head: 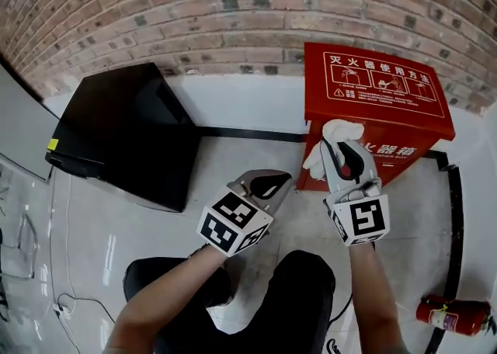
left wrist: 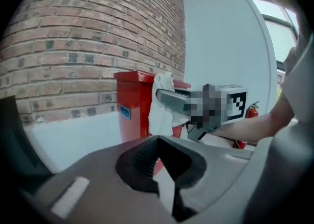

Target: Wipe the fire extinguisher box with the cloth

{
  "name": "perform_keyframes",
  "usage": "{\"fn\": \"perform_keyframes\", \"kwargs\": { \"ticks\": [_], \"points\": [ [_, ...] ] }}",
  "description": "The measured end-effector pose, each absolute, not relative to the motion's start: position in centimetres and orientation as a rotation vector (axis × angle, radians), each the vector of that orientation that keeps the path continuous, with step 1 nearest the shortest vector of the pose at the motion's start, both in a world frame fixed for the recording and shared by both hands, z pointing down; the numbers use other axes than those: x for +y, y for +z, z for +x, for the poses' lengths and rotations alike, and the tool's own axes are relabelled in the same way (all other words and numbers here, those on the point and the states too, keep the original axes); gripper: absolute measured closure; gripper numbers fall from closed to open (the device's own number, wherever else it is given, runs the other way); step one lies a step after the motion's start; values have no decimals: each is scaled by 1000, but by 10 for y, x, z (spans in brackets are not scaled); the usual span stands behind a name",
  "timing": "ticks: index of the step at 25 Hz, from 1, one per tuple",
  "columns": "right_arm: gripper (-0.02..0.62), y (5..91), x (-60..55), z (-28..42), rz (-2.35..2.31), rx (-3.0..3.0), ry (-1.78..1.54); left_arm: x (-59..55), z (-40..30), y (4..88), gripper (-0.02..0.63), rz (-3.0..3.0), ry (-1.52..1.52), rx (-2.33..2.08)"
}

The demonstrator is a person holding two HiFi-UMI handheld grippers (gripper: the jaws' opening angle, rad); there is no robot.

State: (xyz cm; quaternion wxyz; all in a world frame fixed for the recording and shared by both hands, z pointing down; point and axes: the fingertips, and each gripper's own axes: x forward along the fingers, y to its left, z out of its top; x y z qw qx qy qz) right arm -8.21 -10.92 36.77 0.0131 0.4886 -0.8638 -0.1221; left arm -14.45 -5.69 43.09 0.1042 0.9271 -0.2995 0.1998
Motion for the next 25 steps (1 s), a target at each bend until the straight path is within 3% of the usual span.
{"fn": "perform_keyframes", "kwargs": {
  "ticks": [13,25],
  "points": [
    [509,427,-87,-182,1031,-2810,-226,-49,-207,451,606,2599,608,-1053],
    [511,473,-113,-54,1619,-2605,-277,-48,-162,493,606,2597,643,-908]
  ]
}}
